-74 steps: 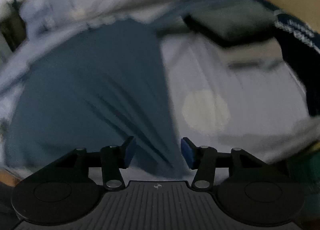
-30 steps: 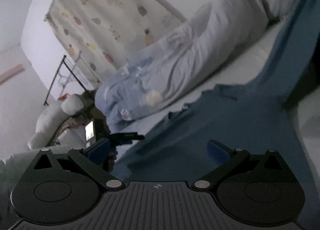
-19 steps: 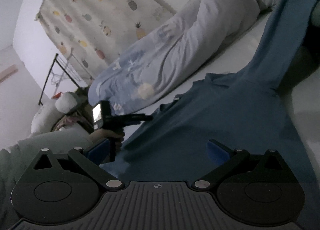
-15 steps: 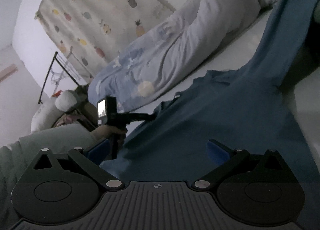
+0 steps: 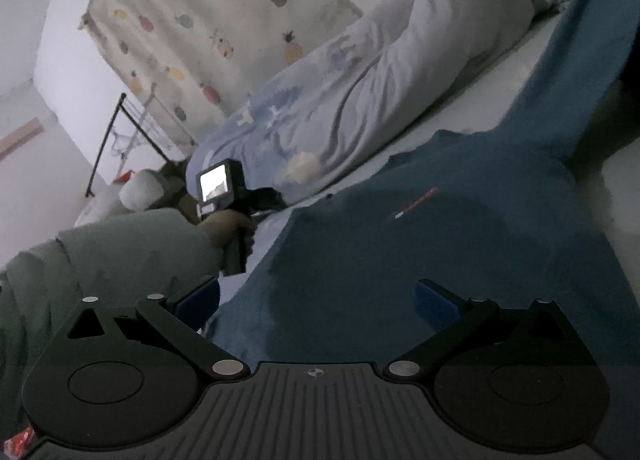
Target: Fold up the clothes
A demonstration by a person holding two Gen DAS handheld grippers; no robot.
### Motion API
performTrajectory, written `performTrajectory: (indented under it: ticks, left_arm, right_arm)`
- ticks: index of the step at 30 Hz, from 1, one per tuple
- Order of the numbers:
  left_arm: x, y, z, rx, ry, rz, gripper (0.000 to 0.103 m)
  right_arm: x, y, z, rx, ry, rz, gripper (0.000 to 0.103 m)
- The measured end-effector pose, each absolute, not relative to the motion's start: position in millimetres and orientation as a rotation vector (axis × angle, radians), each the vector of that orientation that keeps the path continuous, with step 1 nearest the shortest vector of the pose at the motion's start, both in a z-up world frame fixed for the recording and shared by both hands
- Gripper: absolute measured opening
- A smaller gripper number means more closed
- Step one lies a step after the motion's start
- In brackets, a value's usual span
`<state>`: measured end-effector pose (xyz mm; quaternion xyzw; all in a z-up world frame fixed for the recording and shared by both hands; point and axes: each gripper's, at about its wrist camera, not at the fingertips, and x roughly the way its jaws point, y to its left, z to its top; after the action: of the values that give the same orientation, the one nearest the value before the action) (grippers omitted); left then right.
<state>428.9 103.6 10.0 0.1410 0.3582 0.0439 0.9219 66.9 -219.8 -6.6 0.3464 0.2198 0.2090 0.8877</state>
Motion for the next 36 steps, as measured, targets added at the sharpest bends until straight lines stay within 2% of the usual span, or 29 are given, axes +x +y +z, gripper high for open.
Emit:
performTrajectory:
  ticks: [3,5,7,8,12,19,25,28,31,36]
  left_arm:
    - [417,118,9,0.271,0.734,0.068,0.01]
    - [408,138,17,0.22,0.713,0.07,0.041]
    - [400,162,29,0.2,0.676,0.099,0.082]
    - [394,177,36,0.191,0.658,0.124,0.088]
    - [359,254,55,0.138,0.643,0.242,0.088]
    - [267,392,65,0.058,0.767,0.405,0.087]
    - [187,477,71,-0.074,0.806,0.463,0.084]
    - [173,494,62,-0.175,0.844,0.289,0.069]
    - [175,480,45,-0.191,0.909,0.074,0.062]
    - [192,430,25,0.042,1.007,-0.146,0.056]
  right_arm:
    - [68,-221,-7,0.726,0.463,0.427,0.103]
    - [68,-222,-7,0.728,0.462,0.42,0.103]
    - [67,-223,-6,0.73,0.461,0.41,0.103]
    - [66,-223,-6,0.73,0.462,0.406,0.103]
    - [65,-223,-6,0.731,0.46,0.404,0.103]
    - [65,-217,-5,0.703,0.463,0.405,0.103]
    - [65,-210,-3,0.676,0.472,0.443,0.103]
    - [65,-210,0,0.692,0.479,0.464,0.103]
    - [63,-209,5,0.691,0.466,0.471,0.103]
    - [63,-199,7,0.693,0.463,0.466,0.103]
